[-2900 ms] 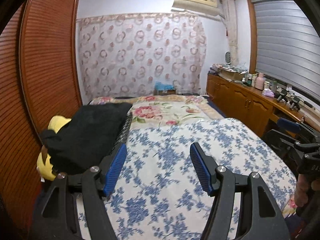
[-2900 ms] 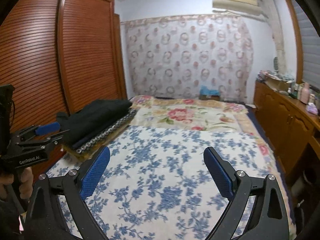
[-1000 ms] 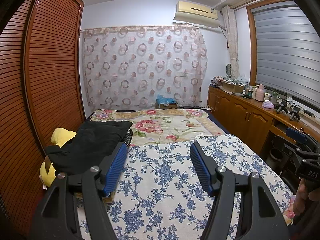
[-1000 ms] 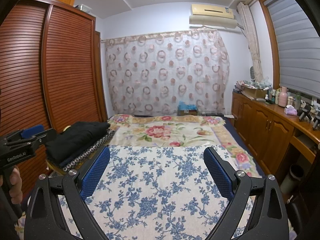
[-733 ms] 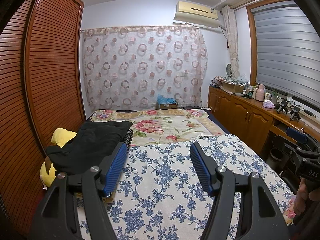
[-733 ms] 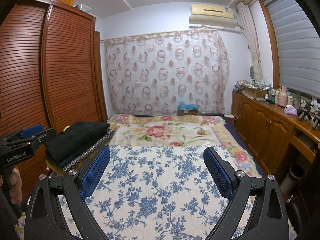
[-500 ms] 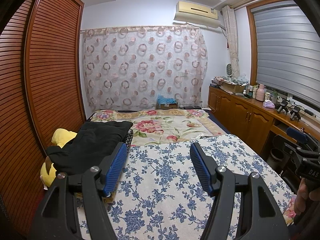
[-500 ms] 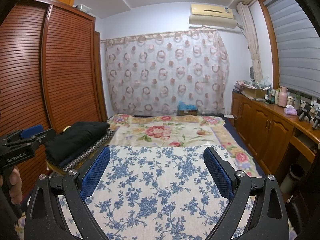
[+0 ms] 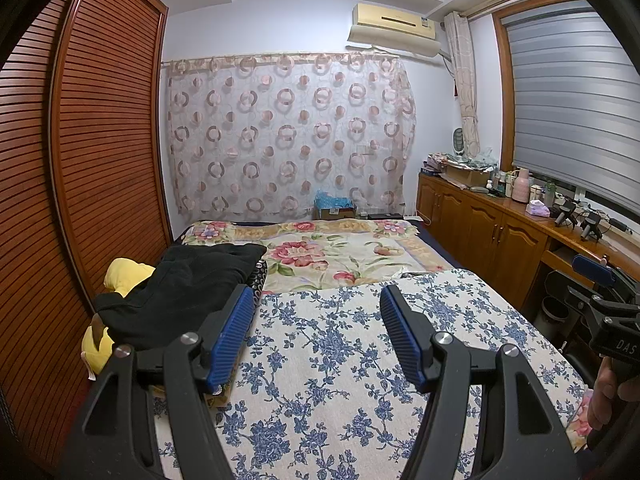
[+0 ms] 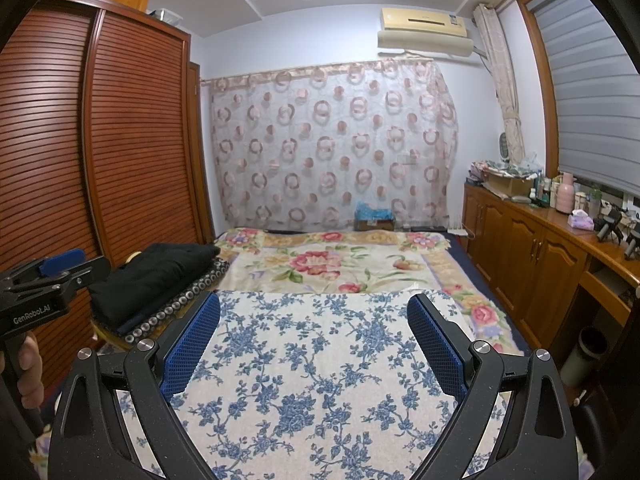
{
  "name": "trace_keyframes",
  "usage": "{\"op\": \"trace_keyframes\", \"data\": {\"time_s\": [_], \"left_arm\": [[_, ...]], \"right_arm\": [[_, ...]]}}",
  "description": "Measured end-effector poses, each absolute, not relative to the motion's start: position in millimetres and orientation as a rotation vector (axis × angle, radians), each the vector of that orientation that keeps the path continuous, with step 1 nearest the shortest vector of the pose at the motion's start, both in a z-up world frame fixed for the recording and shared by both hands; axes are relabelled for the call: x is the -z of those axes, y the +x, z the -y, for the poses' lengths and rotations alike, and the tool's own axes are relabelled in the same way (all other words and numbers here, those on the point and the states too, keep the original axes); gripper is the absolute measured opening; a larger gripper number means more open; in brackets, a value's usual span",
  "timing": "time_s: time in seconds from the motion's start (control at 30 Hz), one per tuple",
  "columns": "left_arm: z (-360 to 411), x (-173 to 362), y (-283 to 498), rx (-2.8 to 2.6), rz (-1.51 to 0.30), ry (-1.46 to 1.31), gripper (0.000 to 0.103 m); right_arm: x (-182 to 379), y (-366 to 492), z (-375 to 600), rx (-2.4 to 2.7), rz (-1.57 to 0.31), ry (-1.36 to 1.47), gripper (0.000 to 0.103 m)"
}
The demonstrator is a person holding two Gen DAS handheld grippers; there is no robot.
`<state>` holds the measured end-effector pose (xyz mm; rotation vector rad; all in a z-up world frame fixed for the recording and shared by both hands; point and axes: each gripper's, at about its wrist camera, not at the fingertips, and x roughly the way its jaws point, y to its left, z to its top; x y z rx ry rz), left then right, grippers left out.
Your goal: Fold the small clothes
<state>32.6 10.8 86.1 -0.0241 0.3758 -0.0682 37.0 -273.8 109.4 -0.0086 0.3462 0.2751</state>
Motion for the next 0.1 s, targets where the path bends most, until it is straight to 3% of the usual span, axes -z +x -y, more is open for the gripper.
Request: {"op": "trace_keyframes", "data": {"time_s": [0.1], "left_arm": [[-10.7, -86.0, 32.6, 0.067, -0.374, -0.024, 0.065]], "right_arm": [[-109.4, 36.8, 273.8, -0.276, -0.347, -0.01, 0.096]]}}
